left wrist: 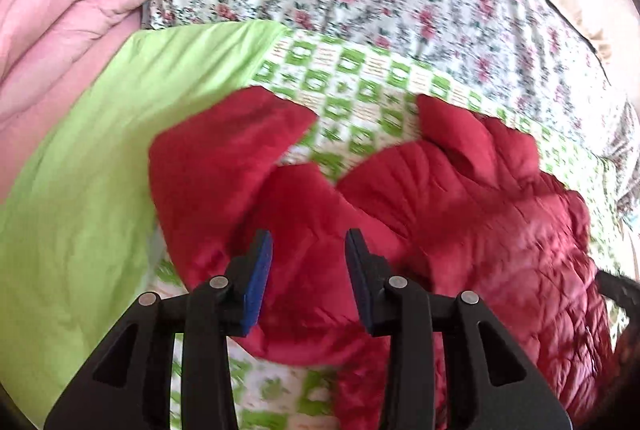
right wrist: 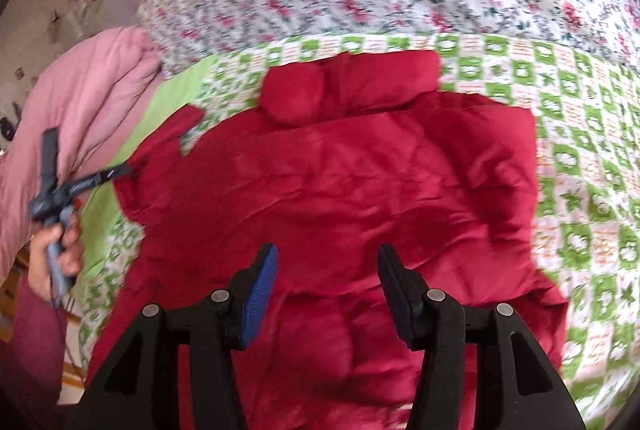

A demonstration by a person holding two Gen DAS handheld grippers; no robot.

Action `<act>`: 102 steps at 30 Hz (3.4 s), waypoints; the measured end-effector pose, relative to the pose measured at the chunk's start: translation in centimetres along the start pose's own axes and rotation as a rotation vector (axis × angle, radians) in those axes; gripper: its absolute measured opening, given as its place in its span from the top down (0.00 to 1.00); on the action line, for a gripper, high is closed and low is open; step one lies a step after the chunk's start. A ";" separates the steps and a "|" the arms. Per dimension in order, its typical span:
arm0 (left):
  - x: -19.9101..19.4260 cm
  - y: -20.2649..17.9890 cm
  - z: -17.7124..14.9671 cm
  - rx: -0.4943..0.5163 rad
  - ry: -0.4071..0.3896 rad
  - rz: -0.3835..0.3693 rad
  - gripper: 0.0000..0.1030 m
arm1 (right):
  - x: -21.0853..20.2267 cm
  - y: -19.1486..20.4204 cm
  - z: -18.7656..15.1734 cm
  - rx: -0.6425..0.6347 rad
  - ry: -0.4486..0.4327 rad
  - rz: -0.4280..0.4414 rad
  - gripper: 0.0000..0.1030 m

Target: Fold large clothes

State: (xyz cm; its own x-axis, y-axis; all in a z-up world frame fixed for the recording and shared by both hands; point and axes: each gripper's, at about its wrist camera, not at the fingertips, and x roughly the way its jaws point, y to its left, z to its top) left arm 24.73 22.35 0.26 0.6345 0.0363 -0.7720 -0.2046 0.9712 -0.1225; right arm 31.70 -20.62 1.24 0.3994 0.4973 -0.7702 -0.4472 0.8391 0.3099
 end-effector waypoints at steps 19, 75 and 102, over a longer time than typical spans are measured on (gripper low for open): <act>10.6 0.8 5.7 0.196 0.173 0.252 0.53 | -0.8 3.6 -2.5 -0.020 0.052 0.103 0.47; 0.0 -22.8 -7.0 0.140 -0.042 -0.495 0.95 | -0.7 -5.4 0.5 0.460 -0.058 0.353 0.28; -5.2 -12.9 -5.3 0.031 -0.103 -0.373 0.64 | 1.9 -7.9 3.4 0.426 -0.082 0.195 0.86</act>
State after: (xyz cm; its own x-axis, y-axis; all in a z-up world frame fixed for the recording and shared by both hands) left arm 20.14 8.39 2.61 0.7330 -0.2987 -0.6111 0.0763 0.9288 -0.3625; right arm 38.73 -25.55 -0.82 0.4104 0.6558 -0.6337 -0.1585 0.7356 0.6586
